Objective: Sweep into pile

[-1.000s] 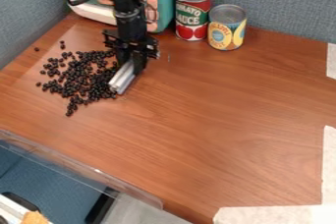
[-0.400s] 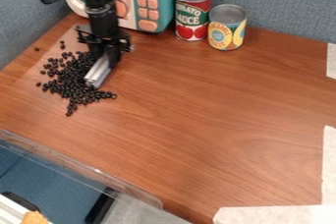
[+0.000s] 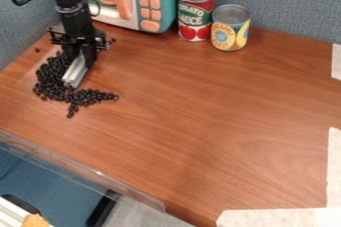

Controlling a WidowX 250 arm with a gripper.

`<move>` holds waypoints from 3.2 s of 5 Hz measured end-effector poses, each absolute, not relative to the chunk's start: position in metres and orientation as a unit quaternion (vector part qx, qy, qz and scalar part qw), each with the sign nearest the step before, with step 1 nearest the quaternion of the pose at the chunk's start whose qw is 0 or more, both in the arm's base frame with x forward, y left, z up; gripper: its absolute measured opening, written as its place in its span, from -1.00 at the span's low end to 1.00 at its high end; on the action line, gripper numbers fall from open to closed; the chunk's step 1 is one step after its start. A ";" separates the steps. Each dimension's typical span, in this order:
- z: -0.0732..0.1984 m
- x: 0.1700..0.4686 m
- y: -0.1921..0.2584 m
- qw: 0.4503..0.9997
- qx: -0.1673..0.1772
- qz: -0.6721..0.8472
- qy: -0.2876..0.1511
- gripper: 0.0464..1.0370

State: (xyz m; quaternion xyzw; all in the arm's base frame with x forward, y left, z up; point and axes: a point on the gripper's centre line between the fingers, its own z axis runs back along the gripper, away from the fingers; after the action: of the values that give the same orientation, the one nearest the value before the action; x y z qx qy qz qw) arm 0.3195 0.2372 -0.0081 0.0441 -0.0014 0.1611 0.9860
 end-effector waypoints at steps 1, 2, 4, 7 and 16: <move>-0.008 0.319 0.238 0.985 0.036 0.166 -0.004 -0.35; -0.006 0.318 0.231 0.987 0.019 0.161 -0.007 -0.35; 0.023 0.309 0.198 0.989 -0.011 0.144 -0.028 -0.35; 0.031 0.301 0.096 0.998 -0.031 0.051 -0.028 -0.35; -0.004 0.278 0.170 0.990 0.053 -0.119 0.052 -0.35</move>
State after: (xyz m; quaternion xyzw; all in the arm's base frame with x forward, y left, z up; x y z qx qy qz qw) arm 0.2782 0.1703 -0.0039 0.0531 0.0518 -0.1186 0.9902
